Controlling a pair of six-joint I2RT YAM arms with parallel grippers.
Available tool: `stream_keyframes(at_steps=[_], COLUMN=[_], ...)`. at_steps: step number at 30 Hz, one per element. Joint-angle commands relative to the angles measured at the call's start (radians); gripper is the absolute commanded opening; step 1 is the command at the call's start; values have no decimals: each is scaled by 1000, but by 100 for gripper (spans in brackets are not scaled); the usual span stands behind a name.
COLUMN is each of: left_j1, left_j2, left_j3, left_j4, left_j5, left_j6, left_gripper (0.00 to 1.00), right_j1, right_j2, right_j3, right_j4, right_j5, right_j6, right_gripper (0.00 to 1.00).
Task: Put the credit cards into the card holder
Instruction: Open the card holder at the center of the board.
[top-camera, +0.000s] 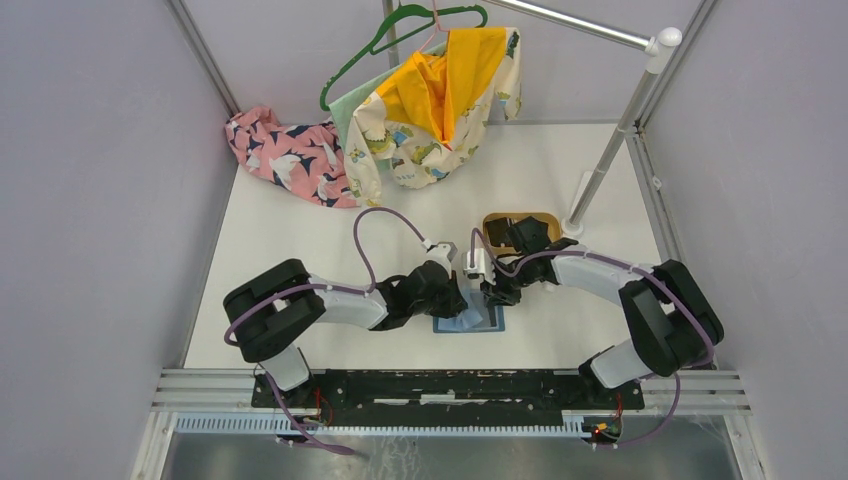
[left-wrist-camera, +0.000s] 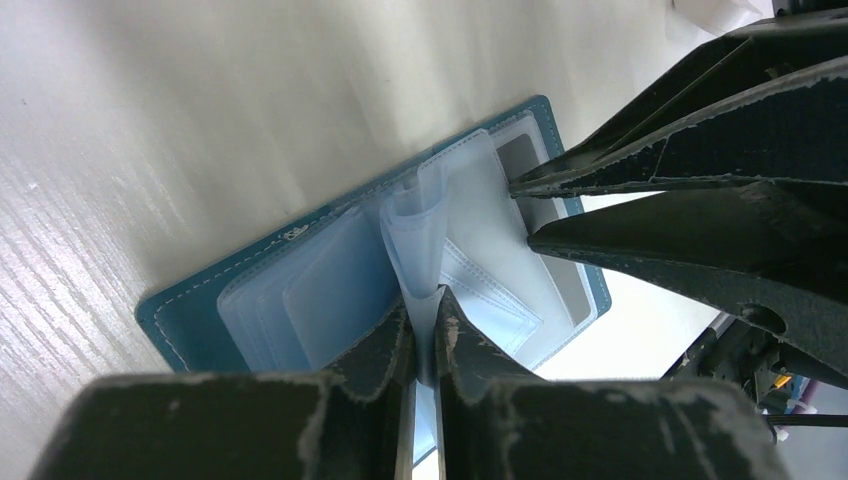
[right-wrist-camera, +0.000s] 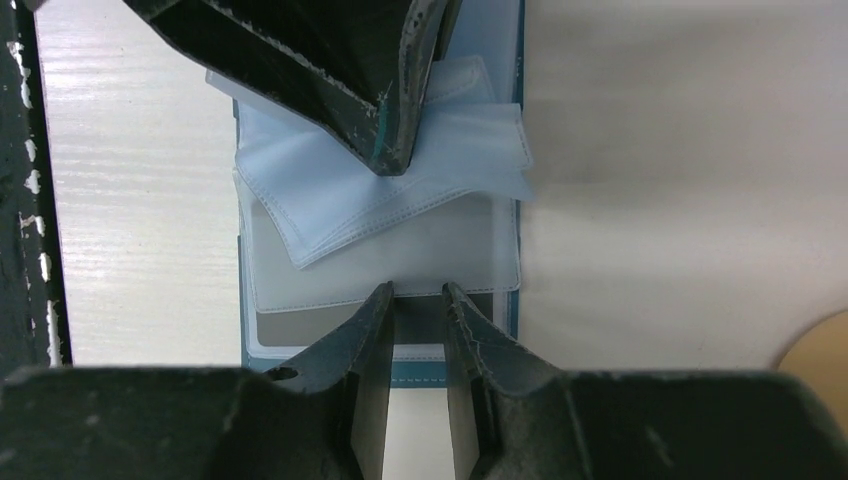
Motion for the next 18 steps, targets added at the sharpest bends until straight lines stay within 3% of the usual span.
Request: stream_keyframes(at_steps=[1, 6, 18], left_j1=[-4, -4, -5], left_j2=[54, 53, -2], left_j3=[-50, -60, -122], left_j4=[-105, -54, 70], left_j5=[21, 59, 144], left_j6=[26, 26, 35], left_gripper=[15, 18, 56], right_j1=[21, 25, 25], right_j2=[28, 48, 126], right_j3=[-1, 5, 28], right_j4=[19, 31, 62], right_j5=[37, 1, -113], right_j6=[28, 59, 141], right_gripper=[30, 30, 30])
